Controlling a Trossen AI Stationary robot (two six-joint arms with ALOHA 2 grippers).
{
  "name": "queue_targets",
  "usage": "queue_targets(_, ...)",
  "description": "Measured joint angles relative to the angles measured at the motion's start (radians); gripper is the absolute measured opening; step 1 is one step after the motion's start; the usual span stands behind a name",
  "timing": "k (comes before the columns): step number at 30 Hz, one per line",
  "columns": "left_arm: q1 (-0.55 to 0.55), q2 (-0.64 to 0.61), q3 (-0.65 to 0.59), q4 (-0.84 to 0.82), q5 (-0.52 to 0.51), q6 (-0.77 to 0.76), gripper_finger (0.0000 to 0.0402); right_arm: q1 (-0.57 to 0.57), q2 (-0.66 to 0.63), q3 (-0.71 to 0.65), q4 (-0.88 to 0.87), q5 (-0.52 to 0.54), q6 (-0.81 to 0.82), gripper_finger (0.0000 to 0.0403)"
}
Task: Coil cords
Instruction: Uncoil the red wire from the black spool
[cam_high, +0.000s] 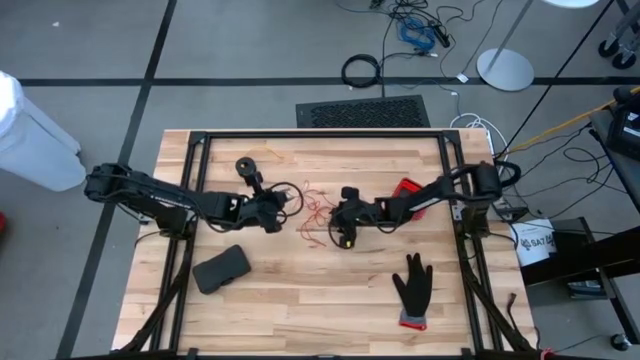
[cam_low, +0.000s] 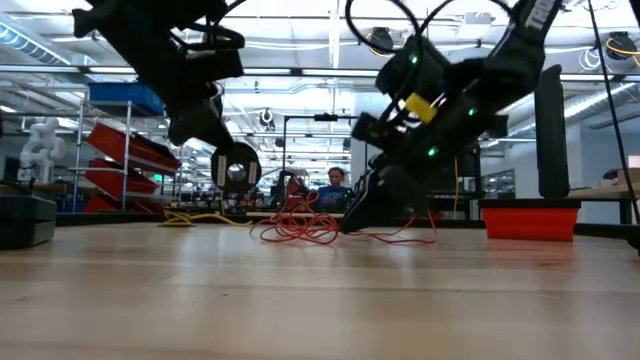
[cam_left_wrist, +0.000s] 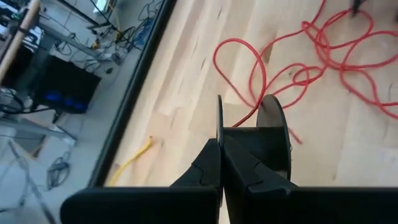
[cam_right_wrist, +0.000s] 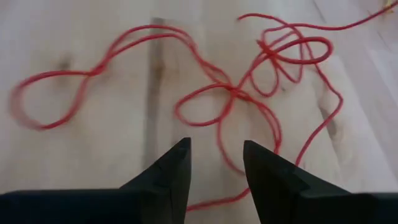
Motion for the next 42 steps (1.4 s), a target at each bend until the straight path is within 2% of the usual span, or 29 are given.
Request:
queue_targets(8,-0.025,0.000,-0.032,0.148,0.041,-0.049,0.0000,-0.034,0.068,0.001,0.115,0.014,0.003,0.0125)
queue_targets(10,-0.039,0.000,-0.032,0.181,0.041,-0.049,0.0000,-0.038,0.077,0.012,0.113,0.012,0.018,0.0105)
queue_targets(14,-0.060,0.000,-0.032,0.235,0.038,-0.049,0.0000,-0.037,0.089,0.016,0.112,-0.013,0.034,0.0023)
queue_targets(15,-0.066,0.000,-0.032,0.244,0.036,-0.049,0.0000,-0.038,0.089,0.016,0.111,-0.027,0.041,0.0012)
queue_targets(19,-0.083,0.000,-0.032,0.253,0.012,-0.048,0.0000,-0.015,0.078,0.016,0.081,-0.024,0.085,0.0003)
queue_targets(22,-0.092,0.000,-0.032,0.255,0.005,-0.048,0.0000,0.020,0.033,0.016,-0.022,-0.024,0.122,0.0002)
queue_targets(26,-0.097,0.000,-0.032,0.254,0.005,-0.021,0.0000,0.092,-0.104,0.011,-0.280,-0.153,0.178,0.0001)
queue_targets(30,-0.096,0.000,-0.032,0.256,0.003,0.005,0.0000,0.193,-0.340,0.014,-0.527,-0.345,0.265,0.0001)
queue_targets(33,-0.096,0.000,-0.032,0.263,0.002,0.014,0.0000,0.255,-0.540,0.014,-0.687,-0.495,0.457,0.0001)
queue_targets(36,-0.096,0.000,-0.032,0.271,0.002,0.015,0.0000,0.315,-0.744,0.014,-0.716,-0.623,0.687,0.0000)
queue_targets(39,-0.096,0.000,-0.032,0.281,0.001,0.014,0.0000,0.376,-0.927,0.017,-0.710,-0.570,0.853,0.0000)
queue_targets(42,-0.096,0.000,-0.032,0.296,0.000,0.014,0.0000,0.428,-1.059,0.043,-0.890,-0.416,0.999,0.0000)
